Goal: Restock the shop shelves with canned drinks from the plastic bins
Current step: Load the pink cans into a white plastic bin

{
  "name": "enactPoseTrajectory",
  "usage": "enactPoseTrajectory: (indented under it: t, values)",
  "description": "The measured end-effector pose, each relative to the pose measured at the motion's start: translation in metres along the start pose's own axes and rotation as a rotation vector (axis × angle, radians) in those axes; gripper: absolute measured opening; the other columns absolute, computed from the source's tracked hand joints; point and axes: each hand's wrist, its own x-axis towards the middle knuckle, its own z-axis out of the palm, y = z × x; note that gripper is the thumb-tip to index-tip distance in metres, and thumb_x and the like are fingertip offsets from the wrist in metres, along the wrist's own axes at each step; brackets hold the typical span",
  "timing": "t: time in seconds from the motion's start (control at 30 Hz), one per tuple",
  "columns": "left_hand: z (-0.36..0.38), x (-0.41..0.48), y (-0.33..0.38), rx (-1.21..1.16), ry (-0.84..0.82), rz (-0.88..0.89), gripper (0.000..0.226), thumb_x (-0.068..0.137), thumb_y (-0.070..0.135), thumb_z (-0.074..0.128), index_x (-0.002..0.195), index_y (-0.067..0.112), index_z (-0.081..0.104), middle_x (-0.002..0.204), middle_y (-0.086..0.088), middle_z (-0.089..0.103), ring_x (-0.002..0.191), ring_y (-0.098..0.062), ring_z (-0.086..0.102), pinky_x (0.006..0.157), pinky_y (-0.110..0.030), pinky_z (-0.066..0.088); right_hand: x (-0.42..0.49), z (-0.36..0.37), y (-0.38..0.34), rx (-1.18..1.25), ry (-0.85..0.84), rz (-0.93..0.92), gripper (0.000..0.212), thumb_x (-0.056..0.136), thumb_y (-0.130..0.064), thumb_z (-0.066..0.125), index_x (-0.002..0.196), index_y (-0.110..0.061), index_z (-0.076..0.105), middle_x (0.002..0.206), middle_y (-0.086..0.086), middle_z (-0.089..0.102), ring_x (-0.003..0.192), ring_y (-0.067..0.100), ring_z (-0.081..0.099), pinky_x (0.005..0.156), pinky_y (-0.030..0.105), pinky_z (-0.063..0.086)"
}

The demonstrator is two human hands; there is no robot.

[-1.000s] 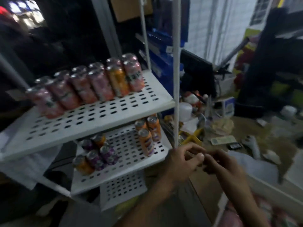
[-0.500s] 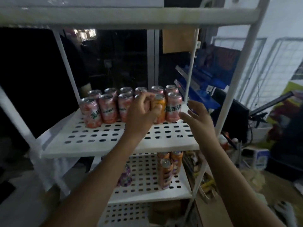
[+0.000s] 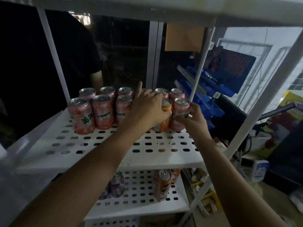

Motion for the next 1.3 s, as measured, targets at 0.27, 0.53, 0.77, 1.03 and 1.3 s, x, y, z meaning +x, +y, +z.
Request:
enactPoseTrajectory:
  t: [0.27, 0.53, 0.77, 1.03, 1.3]
  values:
    - [0.006, -0.004, 0.0, 0.052, 0.008, 0.047, 0.082, 0.08, 0.069, 0.064, 0.144, 0.021, 0.044, 0.139, -0.004, 0.061, 0.143, -0.023, 0.041, 0.124, -0.054, -0.011, 0.002, 0.004, 0.01, -0.03, 0.046, 0.02, 0.049, 0.086, -0.014, 0.074, 0.126, -0.031, 0.05, 0.103, -0.018, 0.058, 0.099, 0.004, 0.06, 0.069, 0.017, 0.044]
    - [-0.008, -0.024, 0.01, -0.289, 0.164, 0.067, 0.072, 0.073, 0.059, 0.078, 0.134, 0.029, 0.053, 0.134, 0.007, 0.063, 0.132, -0.015, 0.052, 0.127, -0.049, 0.002, -0.027, -0.006, -0.013, -0.125, 0.228, -0.09, 0.05, 0.082, -0.025, 0.081, 0.126, -0.025, 0.057, 0.099, -0.019, 0.061, 0.092, -0.002, 0.059, 0.087, 0.034, 0.055]
    - [-0.041, -0.064, 0.049, -1.278, -0.076, -0.081, 0.073, 0.069, 0.039, 0.087, 0.134, 0.031, 0.054, 0.127, 0.014, 0.063, 0.116, -0.003, 0.061, 0.09, -0.022, 0.054, -0.108, -0.071, -0.039, -0.097, 0.252, -0.122, 0.059, 0.068, -0.053, 0.083, 0.12, -0.034, 0.064, 0.11, -0.012, 0.071, 0.103, 0.007, 0.068, 0.089, 0.038, 0.059]
    - [-0.002, -0.132, 0.183, -1.514, -0.519, -0.018, 0.049, 0.077, 0.033, 0.086, 0.12, 0.016, 0.069, 0.107, -0.001, 0.076, 0.097, -0.019, 0.075, 0.077, -0.039, 0.062, -0.262, -0.179, 0.001, -0.06, 0.473, 0.106, 0.041, 0.082, -0.029, 0.083, 0.117, -0.013, 0.07, 0.104, 0.008, 0.076, 0.096, 0.024, 0.074, 0.085, 0.048, 0.061]
    - [0.071, -0.244, 0.313, -1.477, -0.988, 0.041, 0.039, 0.08, 0.031, 0.083, 0.114, 0.018, 0.07, 0.105, 0.002, 0.077, 0.097, -0.017, 0.075, 0.077, -0.038, 0.062, -0.422, -0.258, 0.098, -0.051, 0.767, 0.593, 0.049, 0.074, -0.034, 0.088, 0.115, -0.012, 0.071, 0.098, 0.003, 0.078, 0.088, 0.018, 0.076, 0.071, 0.032, 0.061]
